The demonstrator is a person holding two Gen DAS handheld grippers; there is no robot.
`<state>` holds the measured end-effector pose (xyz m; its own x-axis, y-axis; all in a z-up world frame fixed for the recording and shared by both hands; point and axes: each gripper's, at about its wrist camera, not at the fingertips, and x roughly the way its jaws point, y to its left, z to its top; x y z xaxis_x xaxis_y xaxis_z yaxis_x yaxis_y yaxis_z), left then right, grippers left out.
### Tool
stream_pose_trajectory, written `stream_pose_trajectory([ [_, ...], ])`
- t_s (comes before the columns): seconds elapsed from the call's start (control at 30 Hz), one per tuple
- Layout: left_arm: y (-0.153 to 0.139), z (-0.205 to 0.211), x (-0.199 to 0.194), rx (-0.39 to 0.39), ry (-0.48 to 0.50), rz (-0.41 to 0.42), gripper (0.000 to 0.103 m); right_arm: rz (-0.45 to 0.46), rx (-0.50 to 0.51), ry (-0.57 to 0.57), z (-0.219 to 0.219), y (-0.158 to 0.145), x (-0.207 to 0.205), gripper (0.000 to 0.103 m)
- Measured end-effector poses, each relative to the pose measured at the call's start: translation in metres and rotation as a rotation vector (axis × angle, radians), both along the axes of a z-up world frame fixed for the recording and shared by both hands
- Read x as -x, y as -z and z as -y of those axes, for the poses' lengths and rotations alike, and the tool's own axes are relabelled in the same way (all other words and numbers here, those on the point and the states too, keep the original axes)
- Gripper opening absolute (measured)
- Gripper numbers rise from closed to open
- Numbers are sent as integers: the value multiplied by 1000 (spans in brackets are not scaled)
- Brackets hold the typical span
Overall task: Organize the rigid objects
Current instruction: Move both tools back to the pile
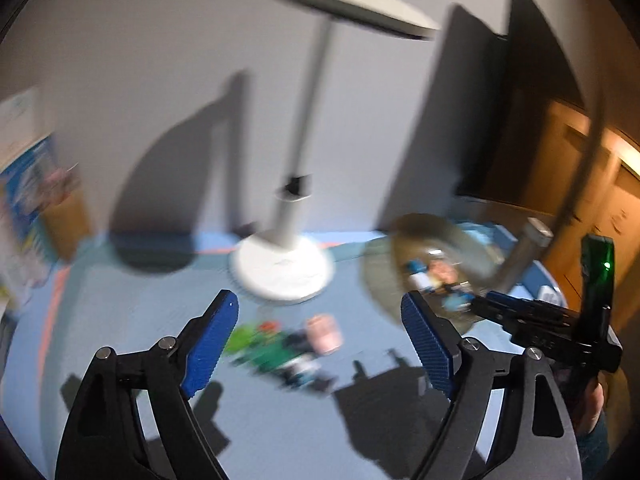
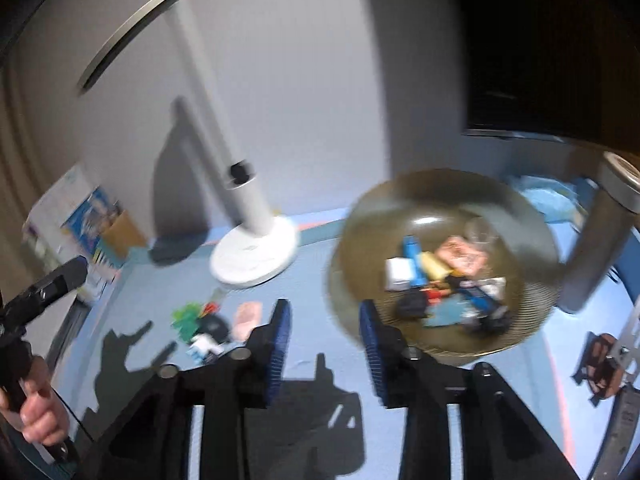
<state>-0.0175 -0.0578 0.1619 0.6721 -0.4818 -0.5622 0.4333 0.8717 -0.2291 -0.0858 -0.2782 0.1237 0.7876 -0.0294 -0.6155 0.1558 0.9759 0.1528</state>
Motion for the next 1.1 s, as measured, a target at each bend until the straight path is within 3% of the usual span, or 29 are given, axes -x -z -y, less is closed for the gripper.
stream_pose_trajectory([
  [0.1,38,-37,-4,-31,-107,-60,83,-5,-16,-62,-29,29,-10,47],
  [0.17,67,-47,-8,-87,-161,-86,82,5,38,-93,-47,55,-16,47],
  [0.3,115,-52,-20,-169,-179,-149,82,-72,12,-155,-58,96,-29,47],
  [0.43,133,-51,-27,-168,-180,-164,82,-86,30,-177,-62,108,-33,47],
  [0.5,140,-46,-28,-207,-190,-175,82,-94,29,-185,-63,111,-35,54],
  [0.8,138,-42,-19,-254,-178,-166,82,-141,43,-184,-67,117,-40,56],
  [0.87,135,-40,-18,-271,-155,-194,82,-193,17,-224,-71,118,-43,56],
  [0.93,123,-35,-15,-338,-106,-184,82,-278,-46,-292,-79,120,-50,56],
  [1.0,107,-32,-16,-350,-47,-144,83,-328,6,-330,-92,116,-57,56],
  [1.1,96,-27,-38,-342,31,-129,83,-300,89,-376,-110,107,-69,56],
])
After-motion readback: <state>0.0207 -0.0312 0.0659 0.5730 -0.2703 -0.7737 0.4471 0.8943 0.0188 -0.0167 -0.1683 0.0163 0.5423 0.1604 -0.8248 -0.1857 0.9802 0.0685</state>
